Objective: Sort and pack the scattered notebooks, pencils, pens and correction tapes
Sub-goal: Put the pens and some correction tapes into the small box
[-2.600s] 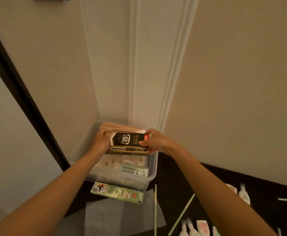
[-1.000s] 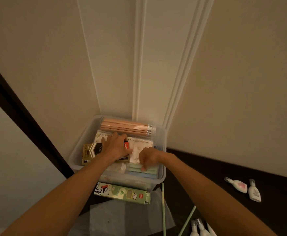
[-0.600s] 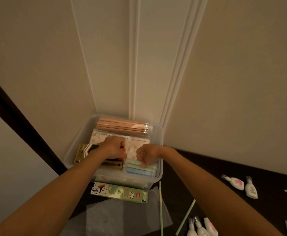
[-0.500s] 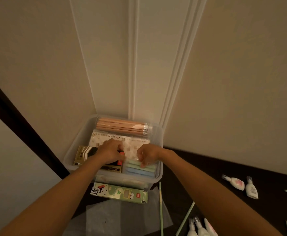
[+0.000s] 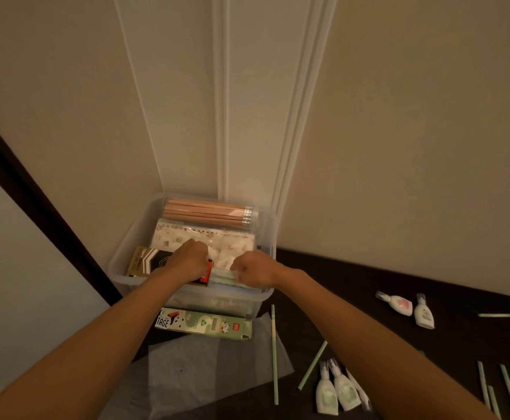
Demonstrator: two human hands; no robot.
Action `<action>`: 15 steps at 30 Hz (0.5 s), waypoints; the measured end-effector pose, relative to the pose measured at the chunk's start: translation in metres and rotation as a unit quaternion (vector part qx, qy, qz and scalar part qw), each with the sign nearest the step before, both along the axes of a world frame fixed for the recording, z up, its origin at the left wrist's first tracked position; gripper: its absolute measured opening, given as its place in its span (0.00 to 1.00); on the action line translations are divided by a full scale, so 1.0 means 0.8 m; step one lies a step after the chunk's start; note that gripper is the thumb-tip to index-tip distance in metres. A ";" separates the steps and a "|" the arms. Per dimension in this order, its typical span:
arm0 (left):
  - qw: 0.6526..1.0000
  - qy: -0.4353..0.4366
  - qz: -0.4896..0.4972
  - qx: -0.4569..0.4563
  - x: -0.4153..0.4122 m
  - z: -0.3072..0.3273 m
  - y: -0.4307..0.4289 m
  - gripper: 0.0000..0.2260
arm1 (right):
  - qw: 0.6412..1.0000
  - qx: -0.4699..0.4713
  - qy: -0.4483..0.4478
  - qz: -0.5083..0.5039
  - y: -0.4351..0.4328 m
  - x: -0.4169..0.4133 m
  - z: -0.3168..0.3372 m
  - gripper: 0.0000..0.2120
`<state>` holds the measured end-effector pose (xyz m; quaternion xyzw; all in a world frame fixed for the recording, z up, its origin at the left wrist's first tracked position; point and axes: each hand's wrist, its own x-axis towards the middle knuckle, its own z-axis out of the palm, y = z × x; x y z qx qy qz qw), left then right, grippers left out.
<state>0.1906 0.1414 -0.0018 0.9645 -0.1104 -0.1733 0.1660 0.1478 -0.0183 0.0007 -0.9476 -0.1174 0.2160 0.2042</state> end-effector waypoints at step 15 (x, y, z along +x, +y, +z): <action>0.981 -0.107 -0.157 -0.040 -0.174 0.006 -0.079 0.06 | 0.891 0.190 -0.065 -0.408 -0.072 -0.155 -0.015 0.16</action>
